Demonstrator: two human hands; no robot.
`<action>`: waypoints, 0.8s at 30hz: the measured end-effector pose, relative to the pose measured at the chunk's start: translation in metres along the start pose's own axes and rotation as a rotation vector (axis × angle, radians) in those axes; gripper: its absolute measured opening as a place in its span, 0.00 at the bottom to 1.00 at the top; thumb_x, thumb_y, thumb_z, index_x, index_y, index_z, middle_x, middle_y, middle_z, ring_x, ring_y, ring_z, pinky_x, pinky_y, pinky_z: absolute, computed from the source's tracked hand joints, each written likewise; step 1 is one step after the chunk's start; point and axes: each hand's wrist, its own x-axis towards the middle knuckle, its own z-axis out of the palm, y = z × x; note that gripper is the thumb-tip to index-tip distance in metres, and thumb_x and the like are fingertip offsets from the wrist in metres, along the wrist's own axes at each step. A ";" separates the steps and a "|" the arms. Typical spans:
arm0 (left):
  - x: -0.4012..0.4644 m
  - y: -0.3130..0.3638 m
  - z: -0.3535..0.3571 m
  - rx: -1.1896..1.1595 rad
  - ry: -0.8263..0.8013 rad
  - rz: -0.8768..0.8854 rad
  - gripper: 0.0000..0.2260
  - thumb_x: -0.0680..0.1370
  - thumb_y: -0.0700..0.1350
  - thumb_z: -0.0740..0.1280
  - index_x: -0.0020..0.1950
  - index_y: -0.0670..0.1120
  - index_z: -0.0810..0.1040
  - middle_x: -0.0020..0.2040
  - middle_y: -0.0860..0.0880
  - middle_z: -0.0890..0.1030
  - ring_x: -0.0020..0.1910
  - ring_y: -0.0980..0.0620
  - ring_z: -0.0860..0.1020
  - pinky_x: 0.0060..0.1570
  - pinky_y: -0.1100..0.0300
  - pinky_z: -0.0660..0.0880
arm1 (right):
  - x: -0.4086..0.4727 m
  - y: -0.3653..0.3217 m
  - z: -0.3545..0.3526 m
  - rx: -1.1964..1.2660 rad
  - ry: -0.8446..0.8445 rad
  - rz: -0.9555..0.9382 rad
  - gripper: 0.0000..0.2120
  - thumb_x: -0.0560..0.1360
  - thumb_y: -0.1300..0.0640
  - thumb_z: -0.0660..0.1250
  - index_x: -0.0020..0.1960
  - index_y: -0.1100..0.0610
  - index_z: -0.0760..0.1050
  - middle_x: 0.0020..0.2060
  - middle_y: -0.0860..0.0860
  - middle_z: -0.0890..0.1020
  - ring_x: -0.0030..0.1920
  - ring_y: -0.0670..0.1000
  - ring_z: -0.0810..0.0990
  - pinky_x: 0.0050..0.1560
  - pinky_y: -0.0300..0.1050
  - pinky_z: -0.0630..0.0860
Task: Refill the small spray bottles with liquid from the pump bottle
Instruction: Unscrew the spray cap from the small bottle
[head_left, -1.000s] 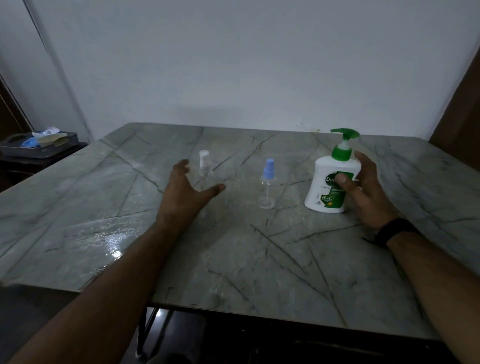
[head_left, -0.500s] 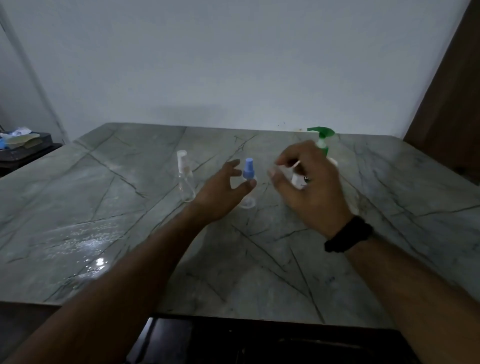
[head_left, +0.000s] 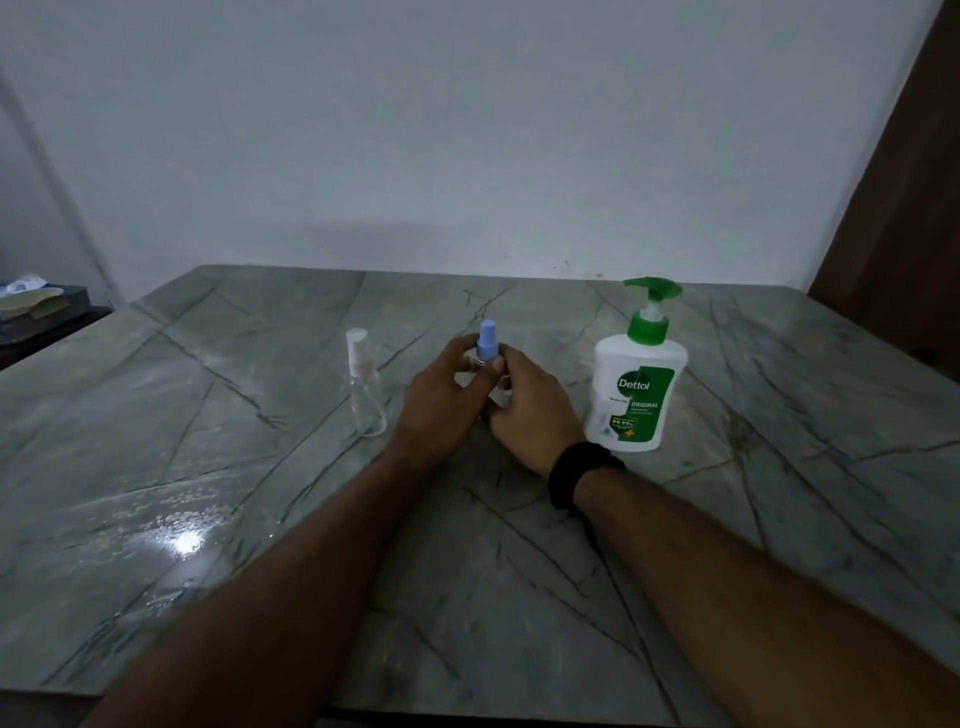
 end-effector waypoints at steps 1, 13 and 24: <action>0.000 -0.001 0.001 -0.012 0.009 0.013 0.17 0.78 0.57 0.64 0.66 0.58 0.72 0.51 0.63 0.76 0.47 0.68 0.77 0.41 0.73 0.70 | 0.001 0.002 0.000 0.028 0.005 -0.009 0.22 0.76 0.57 0.70 0.69 0.53 0.70 0.61 0.50 0.80 0.61 0.52 0.78 0.58 0.40 0.70; 0.007 0.000 0.000 -0.123 0.020 0.105 0.16 0.82 0.45 0.60 0.69 0.44 0.74 0.61 0.52 0.79 0.58 0.61 0.76 0.53 0.76 0.69 | 0.005 0.015 0.003 0.005 0.015 -0.027 0.27 0.78 0.50 0.68 0.74 0.53 0.66 0.61 0.51 0.80 0.60 0.50 0.79 0.54 0.38 0.69; 0.010 0.004 0.002 -0.016 0.109 0.054 0.18 0.76 0.53 0.70 0.64 0.50 0.76 0.53 0.54 0.76 0.49 0.65 0.73 0.44 0.79 0.67 | 0.002 0.013 0.001 -0.008 0.009 -0.037 0.22 0.78 0.51 0.69 0.70 0.52 0.69 0.56 0.50 0.81 0.53 0.47 0.78 0.53 0.42 0.73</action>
